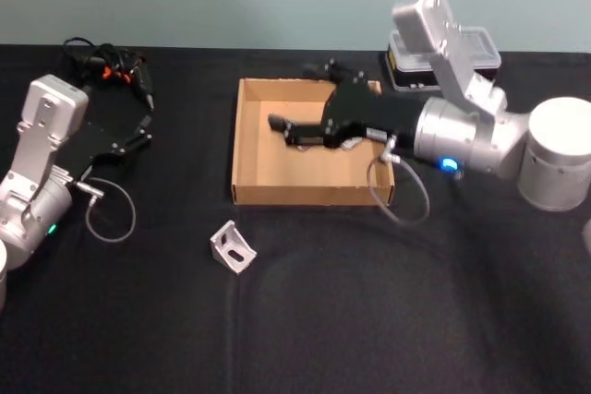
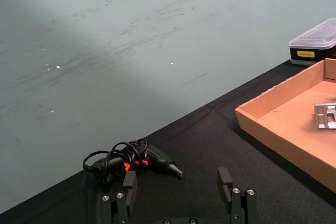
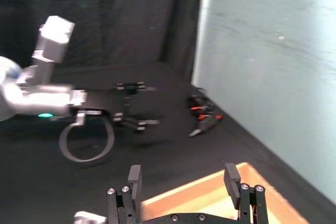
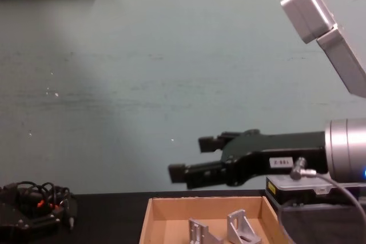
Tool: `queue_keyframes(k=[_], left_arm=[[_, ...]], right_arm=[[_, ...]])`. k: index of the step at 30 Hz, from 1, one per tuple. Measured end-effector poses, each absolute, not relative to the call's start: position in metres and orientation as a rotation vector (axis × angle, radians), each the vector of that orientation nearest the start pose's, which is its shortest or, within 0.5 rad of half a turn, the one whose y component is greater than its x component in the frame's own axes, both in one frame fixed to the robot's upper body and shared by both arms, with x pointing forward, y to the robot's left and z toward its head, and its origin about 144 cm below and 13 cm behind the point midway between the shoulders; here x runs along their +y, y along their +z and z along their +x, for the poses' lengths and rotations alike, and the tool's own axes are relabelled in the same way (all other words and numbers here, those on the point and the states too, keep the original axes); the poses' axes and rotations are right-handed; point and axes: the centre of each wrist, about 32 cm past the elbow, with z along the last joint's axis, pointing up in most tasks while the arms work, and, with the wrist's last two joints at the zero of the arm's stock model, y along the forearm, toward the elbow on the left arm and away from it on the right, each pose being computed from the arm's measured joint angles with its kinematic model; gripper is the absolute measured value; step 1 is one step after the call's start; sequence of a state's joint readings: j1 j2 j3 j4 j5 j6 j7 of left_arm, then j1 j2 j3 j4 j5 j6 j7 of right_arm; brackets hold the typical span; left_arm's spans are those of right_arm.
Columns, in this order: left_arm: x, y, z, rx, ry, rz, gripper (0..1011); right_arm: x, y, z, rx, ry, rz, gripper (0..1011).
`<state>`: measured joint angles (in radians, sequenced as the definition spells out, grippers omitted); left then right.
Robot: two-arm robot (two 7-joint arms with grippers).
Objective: Use one hand to pick up the angle iron from the table and place it into the box.
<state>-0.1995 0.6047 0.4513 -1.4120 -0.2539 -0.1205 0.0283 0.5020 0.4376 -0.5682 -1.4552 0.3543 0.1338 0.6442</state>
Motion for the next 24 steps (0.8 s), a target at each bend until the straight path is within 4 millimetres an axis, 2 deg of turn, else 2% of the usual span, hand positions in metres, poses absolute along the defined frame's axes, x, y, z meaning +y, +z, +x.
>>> queue_keyframes(k=[9, 24], left_arm=[[0.31, 1.14, 0.489, -0.285, 1.248, 0.304, 1000], [0.31, 1.14, 0.489, -0.285, 1.248, 0.304, 1000]], right_arm=[[-0.2, 1.23, 0.531, -0.12, -0.425, -0.23, 1002], [-0.187, 1.201, 0.512, -0.095, -0.378, -0.311, 1002]])
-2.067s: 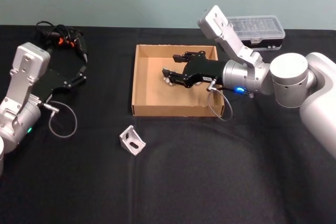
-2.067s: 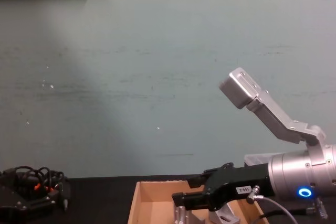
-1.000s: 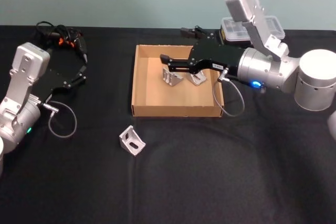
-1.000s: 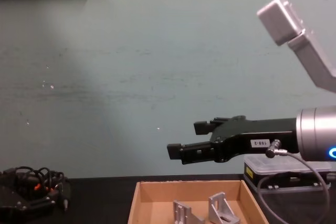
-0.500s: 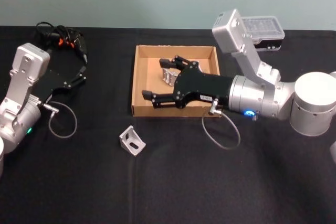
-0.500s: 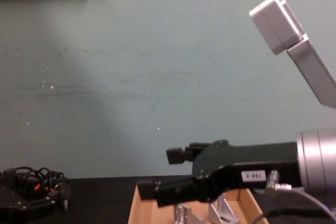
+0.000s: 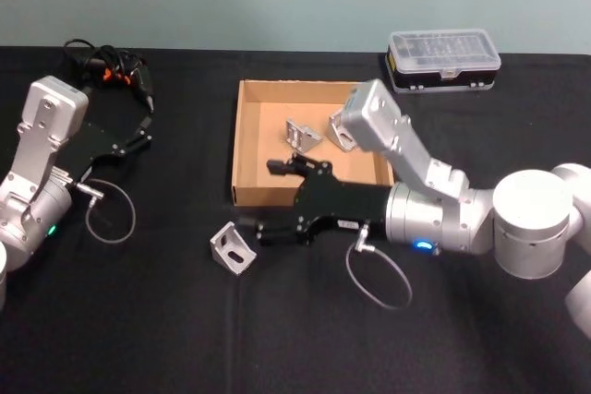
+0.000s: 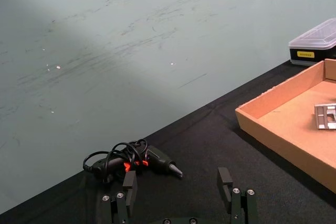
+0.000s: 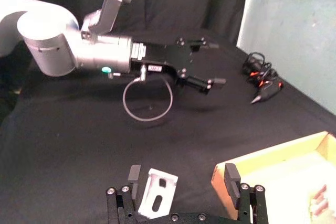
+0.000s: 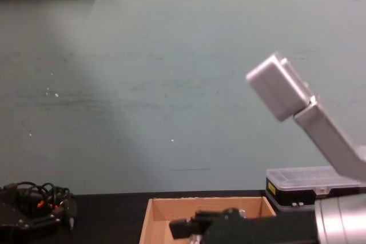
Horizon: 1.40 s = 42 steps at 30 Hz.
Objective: Use one hand to pick up the angle iron from the table and place it into the box.
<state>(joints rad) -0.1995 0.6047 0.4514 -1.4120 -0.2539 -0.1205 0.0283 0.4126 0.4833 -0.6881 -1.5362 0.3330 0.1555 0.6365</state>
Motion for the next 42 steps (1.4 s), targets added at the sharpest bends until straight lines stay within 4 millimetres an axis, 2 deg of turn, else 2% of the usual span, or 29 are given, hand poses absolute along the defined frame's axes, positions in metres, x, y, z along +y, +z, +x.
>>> queue_keyframes(k=[17, 42], left_arm=[[0.31, 1.14, 0.489, -0.285, 1.248, 0.304, 1000], [0.31, 1.14, 0.489, -0.285, 1.248, 0.305, 1000]], right_arm=[[-0.176, 1.177, 0.503, -0.069, -0.348, -0.377, 1002], [-0.167, 1.165, 0.503, -0.06, -0.341, -0.415, 1002]])
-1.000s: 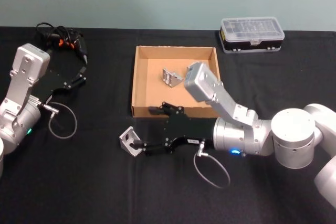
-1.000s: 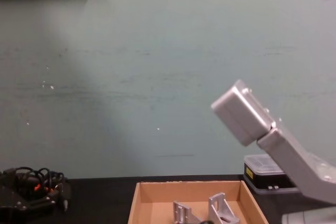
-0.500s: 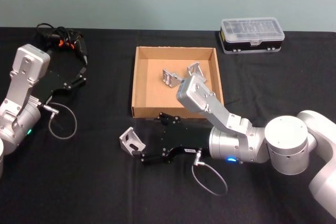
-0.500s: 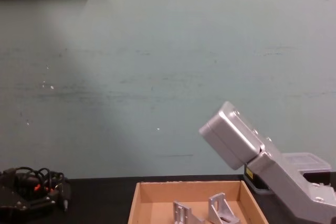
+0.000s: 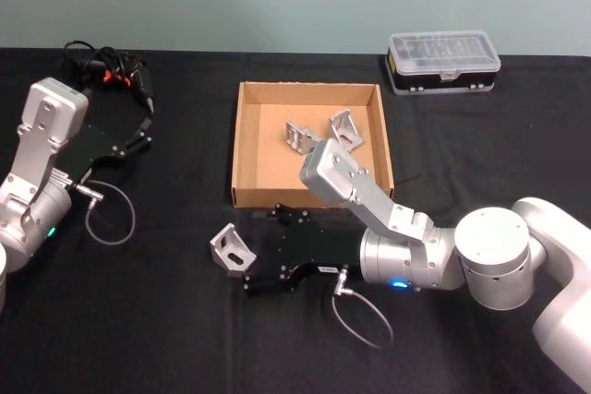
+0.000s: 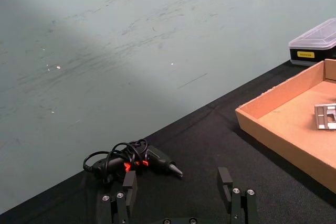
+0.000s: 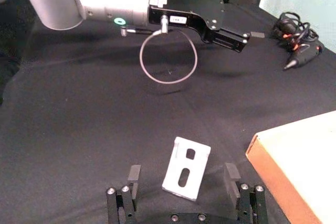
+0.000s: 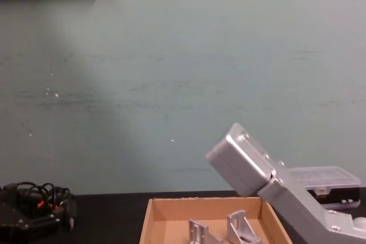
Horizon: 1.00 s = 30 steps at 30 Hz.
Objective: Use one hand to pick up the angle iron from the table and place it into the box.
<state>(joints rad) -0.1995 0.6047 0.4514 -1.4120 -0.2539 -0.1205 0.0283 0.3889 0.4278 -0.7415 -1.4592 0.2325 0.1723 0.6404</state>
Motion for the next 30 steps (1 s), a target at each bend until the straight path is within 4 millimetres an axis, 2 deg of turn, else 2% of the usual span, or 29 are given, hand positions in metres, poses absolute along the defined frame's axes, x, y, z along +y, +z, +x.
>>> queue_keyframes(k=[30], left_arm=[[0.31, 1.14, 0.489, -0.285, 1.248, 0.304, 1000]], right_arm=[[-0.15, 1.155, 0.51, -0.049, -0.348, -0.415, 1002]])
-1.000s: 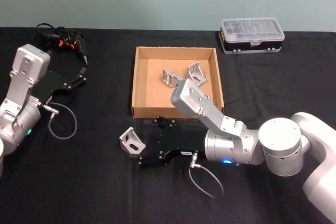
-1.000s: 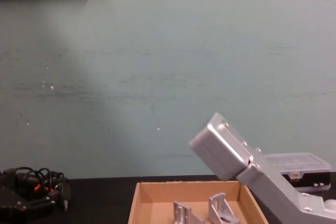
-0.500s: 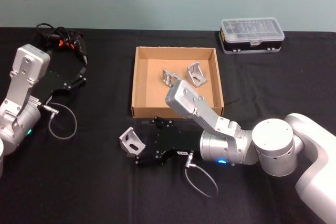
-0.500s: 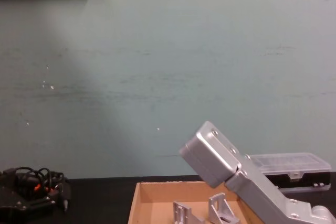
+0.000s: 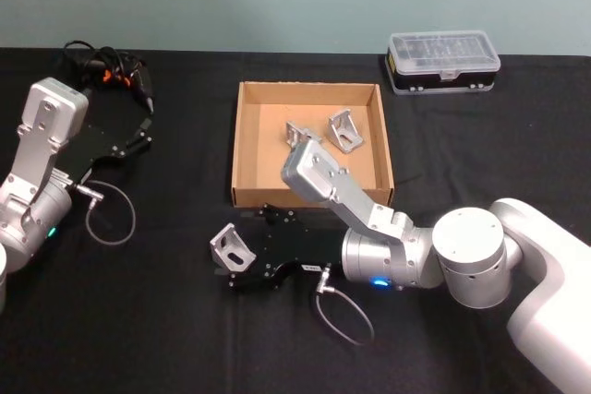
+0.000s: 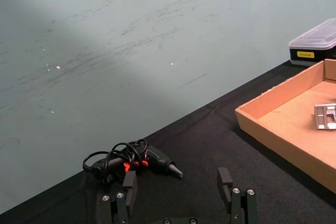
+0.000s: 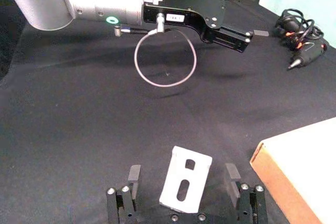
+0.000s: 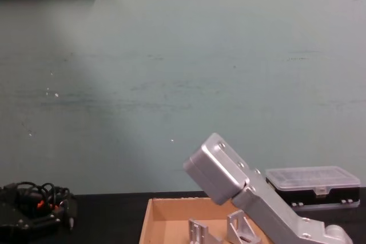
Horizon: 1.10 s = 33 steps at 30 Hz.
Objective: Use one hand to pick up the angle iron from the table and place it into the box.
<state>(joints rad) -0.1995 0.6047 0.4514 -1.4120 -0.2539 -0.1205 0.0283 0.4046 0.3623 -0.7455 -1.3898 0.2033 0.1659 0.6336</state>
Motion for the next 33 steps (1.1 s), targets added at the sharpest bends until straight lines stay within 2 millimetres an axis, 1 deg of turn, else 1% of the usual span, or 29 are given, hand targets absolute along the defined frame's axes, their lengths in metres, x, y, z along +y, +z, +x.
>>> queue_keyframes(k=[14, 26, 27, 29, 30, 33], left_arm=[[0.31, 1.14, 0.489, -0.285, 1.248, 0.305, 1000], [0.31, 1.14, 0.489, -0.285, 1.248, 0.305, 1000], [0.31, 1.14, 0.489, -0.285, 1.248, 0.304, 1000], [0.31, 1.14, 0.489, -0.285, 1.248, 0.305, 1000], [0.31, 1.14, 0.489, -0.285, 1.248, 0.304, 1000], [0.31, 1.14, 0.489, -0.285, 1.248, 0.304, 1000]], right_arm=[[-0.138, 1.152, 0.515, -0.045, -0.341, -0.411, 1002], [-0.137, 1.15, 0.517, -0.039, -0.341, -0.426, 1000], [-0.137, 1.151, 0.517, -0.038, -0.342, -0.429, 995], [-0.137, 1.151, 0.517, -0.036, -0.341, -0.433, 934], [-0.137, 1.151, 0.518, -0.035, -0.341, -0.435, 934], [-0.138, 1.151, 0.518, -0.033, -0.34, -0.438, 840]])
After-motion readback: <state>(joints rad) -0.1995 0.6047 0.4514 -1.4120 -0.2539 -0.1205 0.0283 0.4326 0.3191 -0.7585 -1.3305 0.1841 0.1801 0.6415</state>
